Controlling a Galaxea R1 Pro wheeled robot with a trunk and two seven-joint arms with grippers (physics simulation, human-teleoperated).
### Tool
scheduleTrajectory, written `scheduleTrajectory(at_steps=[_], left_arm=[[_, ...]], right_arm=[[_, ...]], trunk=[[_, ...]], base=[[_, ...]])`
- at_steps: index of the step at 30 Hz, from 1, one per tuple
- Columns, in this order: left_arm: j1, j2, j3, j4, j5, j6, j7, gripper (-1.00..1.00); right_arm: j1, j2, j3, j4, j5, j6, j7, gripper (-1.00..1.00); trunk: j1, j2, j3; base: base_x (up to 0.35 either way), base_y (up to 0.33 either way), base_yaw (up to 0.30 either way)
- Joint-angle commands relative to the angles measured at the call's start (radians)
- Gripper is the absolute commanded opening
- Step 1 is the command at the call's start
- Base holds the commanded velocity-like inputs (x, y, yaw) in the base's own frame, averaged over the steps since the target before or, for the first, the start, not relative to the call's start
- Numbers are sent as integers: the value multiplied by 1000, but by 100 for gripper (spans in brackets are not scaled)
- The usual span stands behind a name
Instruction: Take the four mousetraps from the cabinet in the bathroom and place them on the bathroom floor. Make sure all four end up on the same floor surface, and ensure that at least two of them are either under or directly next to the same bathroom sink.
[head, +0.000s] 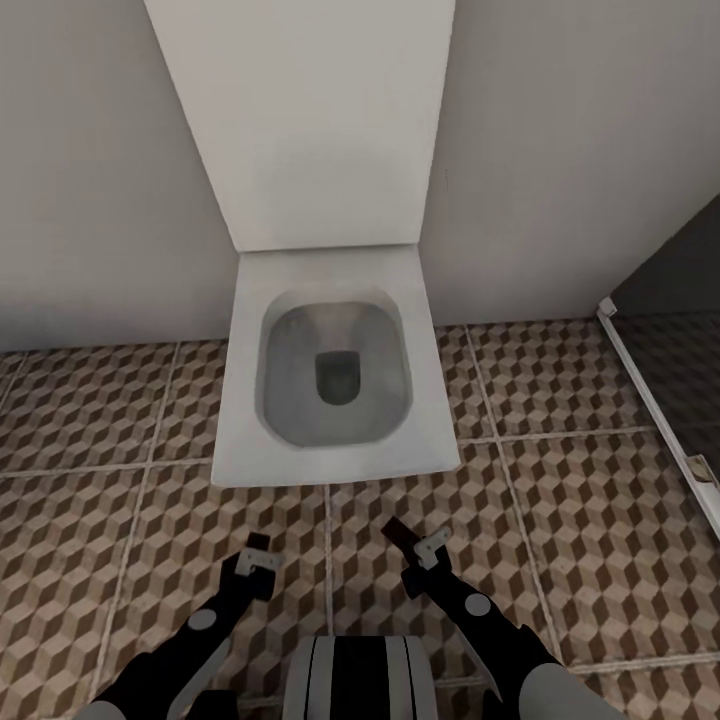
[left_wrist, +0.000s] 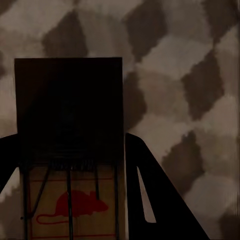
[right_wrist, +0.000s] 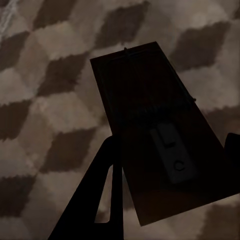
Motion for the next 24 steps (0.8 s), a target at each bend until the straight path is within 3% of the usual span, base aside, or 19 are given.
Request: scheduleTrajectory(at_steps=[1, 24], left_arm=[[-1, 1, -11, 2, 6, -5, 11, -100], [-1, -6, -15, 22, 6, -7, 10, -100]], right_arm=[[0, 0, -1, 1, 8, -3, -2, -100], [0, 0, 0, 3, 13, -4, -3, -100]], trunk=[[0, 0, 0], [0, 0, 0]], base=[[4, 1, 0], [0, 0, 0]])
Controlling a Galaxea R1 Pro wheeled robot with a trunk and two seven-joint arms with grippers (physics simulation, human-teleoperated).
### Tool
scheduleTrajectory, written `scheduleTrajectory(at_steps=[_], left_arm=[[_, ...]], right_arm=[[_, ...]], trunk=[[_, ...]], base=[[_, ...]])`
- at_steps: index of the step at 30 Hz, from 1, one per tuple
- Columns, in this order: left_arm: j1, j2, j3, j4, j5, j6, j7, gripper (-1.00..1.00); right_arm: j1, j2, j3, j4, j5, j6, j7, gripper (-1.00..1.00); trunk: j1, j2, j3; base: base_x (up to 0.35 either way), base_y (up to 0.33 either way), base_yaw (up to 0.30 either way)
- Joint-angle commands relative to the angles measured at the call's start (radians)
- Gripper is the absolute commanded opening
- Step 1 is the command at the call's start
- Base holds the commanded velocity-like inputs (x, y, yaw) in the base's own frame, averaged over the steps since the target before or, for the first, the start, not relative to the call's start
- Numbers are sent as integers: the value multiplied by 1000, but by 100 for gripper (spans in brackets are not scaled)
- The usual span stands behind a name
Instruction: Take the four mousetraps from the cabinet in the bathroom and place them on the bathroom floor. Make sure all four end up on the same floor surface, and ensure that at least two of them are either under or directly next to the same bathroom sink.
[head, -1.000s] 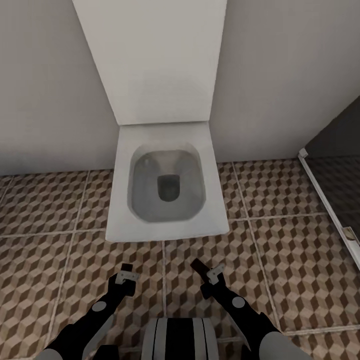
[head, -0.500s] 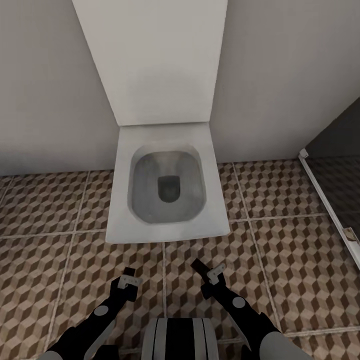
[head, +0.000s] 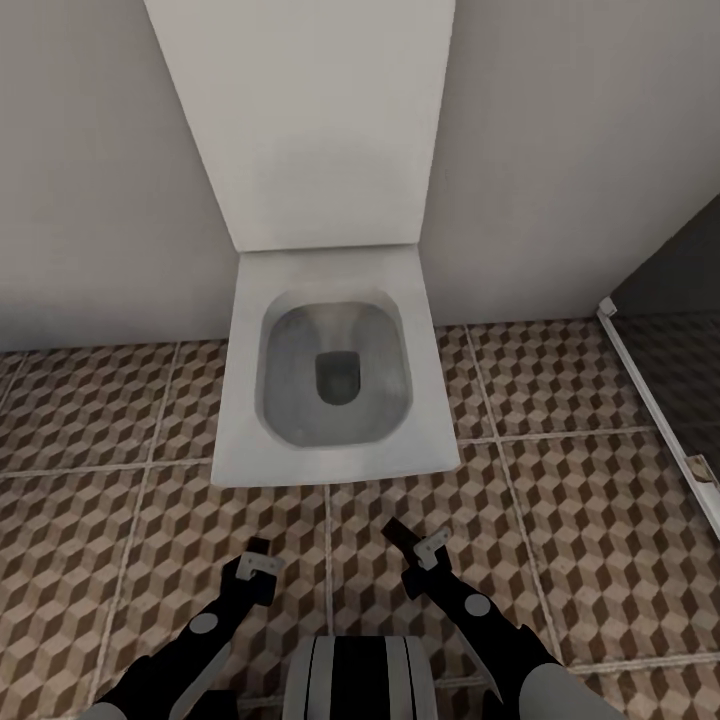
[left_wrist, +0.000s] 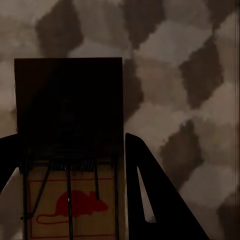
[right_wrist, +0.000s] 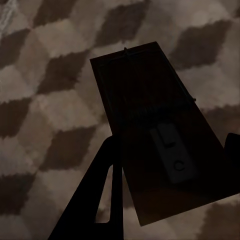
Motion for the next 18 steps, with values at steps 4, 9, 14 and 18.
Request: scheduleTrajectory(at_steps=[4, 9, 14, 18], left_arm=[[-1, -5, -8, 0, 6, -3, 12, -100], [-1, -6, -8, 0, 6, -3, 12, -100], [-1, -7, -8, -1, 6, -3, 12, -100], [-1, -7, -8, -2, 6, -3, 12, -100]], right_arm=[[0, 0, -1, 1, 8, -3, -2, -100], [0, 0, -1, 1, 8, -3, -2, -100], [0, 0, -1, 1, 8, -3, -2, -100], [0, 0, -1, 1, 8, -3, -2, -100]], trunk=[[0, 0, 0], [0, 0, 0], [0, 0, 0], [0, 0, 0]], base=[[0, 0, 0], [0, 0, 0], [0, 0, 0], [0, 0, 0]])
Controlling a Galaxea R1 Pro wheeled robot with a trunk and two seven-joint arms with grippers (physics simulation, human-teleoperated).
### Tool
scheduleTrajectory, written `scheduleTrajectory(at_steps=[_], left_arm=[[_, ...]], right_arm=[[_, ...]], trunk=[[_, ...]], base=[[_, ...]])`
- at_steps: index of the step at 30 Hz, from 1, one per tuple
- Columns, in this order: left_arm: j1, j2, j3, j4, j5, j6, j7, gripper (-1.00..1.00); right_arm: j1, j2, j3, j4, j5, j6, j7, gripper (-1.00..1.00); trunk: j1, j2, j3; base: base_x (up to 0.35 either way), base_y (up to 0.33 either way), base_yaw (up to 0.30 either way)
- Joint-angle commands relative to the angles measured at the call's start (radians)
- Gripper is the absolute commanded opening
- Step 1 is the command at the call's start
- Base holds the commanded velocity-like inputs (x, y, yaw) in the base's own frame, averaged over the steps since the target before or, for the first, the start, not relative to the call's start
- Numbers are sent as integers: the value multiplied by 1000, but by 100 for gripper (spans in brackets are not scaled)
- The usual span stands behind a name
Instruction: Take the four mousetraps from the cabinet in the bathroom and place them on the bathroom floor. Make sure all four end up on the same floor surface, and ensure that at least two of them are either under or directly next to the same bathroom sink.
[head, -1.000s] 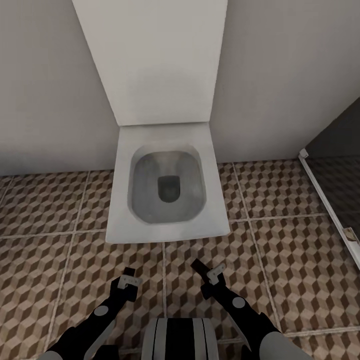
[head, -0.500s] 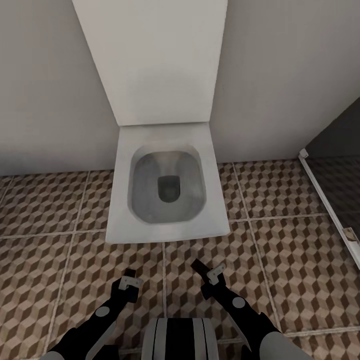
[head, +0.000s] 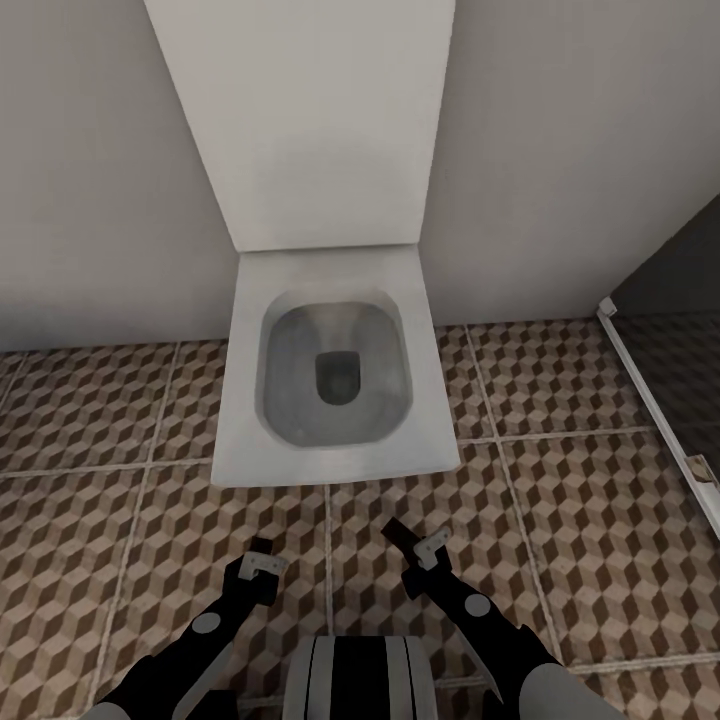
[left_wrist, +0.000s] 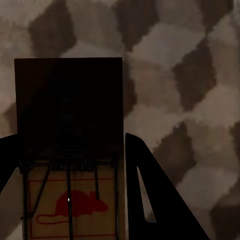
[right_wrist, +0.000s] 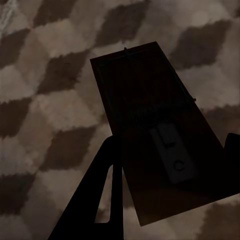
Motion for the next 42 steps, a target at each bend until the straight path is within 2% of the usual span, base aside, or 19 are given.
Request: scheduleTrajectory(at_steps=[1, 16, 25, 28, 36, 42], left_arm=[[-1, 1, -9, 0, 6, -4, 11, -100], [-1, 1, -10, -4, 6, -4, 11, -100], [-1, 0, -10, -4, 6, -4, 11, -100], [-1, 0, -10, -4, 6, -4, 11, -100], [-1, 0, -10, -4, 6, -4, 11, -100], [-1, 0, -10, -4, 5, -5, 11, -100]], right_arm=[[0, 0, -1, 1, 8, -3, -2, -100], [0, 0, -1, 1, 8, -3, -2, -100], [0, 0, -1, 1, 8, -4, -2, -100], [0, -1, -1, 0, 8, -6, -1, -100], [0, -1, 0, -1, 8, -108, 13, -100], [0, -5, 2, -2, 24, -129, 55, -100]], trunk=[[0, 0, 0], [0, 0, 0], [4, -2, -35], [4, -2, -35], [4, -2, -35], [4, -2, -35]], base=[[0, 0, 0], [0, 0, 0], [0, 0, 0], [0, 0, 0], [0, 0, 0], [0, 0, 0]])
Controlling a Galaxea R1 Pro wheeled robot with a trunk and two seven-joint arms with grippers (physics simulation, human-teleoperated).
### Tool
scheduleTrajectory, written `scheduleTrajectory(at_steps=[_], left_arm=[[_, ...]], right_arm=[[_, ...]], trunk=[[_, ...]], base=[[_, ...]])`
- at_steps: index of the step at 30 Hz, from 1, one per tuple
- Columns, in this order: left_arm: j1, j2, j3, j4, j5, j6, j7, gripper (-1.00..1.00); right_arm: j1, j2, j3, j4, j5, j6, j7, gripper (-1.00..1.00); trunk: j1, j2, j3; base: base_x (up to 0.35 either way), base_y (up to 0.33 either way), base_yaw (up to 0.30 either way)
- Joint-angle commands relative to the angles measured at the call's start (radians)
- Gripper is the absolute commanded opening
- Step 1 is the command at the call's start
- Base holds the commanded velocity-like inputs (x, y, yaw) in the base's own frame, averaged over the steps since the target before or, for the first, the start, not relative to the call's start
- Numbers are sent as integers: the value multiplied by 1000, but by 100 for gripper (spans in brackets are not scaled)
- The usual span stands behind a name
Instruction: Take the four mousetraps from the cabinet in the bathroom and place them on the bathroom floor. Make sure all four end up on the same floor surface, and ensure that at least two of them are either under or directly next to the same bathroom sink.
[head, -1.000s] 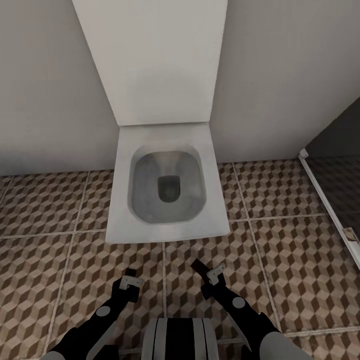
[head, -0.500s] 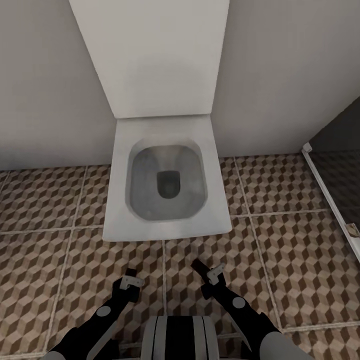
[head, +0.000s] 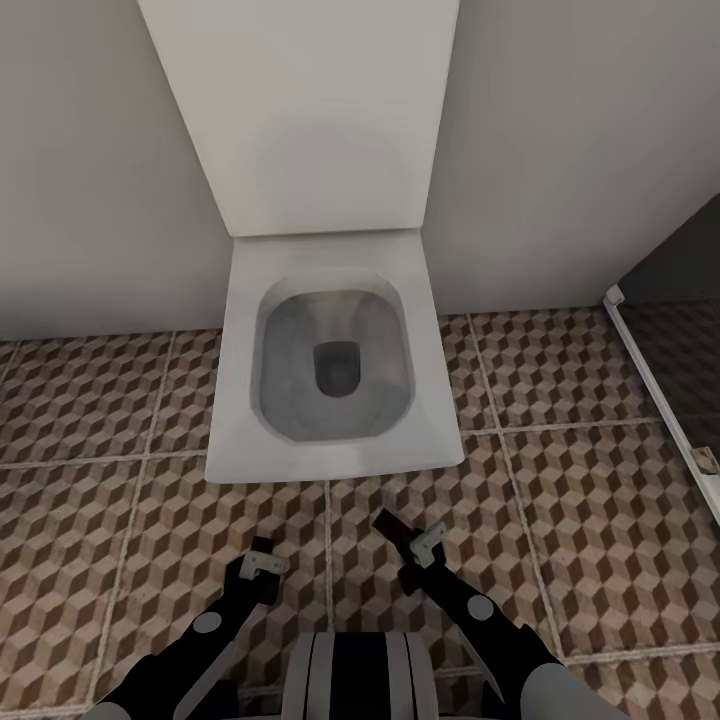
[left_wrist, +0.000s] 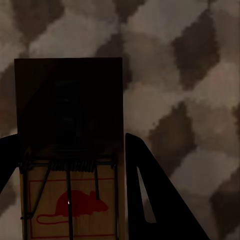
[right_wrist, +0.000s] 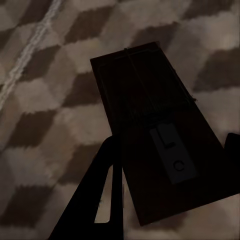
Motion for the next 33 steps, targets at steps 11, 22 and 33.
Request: scheduleTrajectory(at_steps=[11, 22, 33], left_arm=[[-1, 3, -115, -73, 5, -3, 10, -100], [-1, 7, -134, -69, 5, -4, 9, -100], [-1, 11, -134, -69, 5, -4, 10, -100]], right_arm=[[0, -1, -1, 0, 17, -6, 10, -100], [0, -1, -1, 0, 17, -6, 10, -100], [0, -1, -1, 0, 23, -6, 10, -100]], trunk=[[0, 0, 0], [0, 0, 0], [0, 0, 0]], base=[[0, 0, 0], [100, 0, 0], [182, 0, 0]])
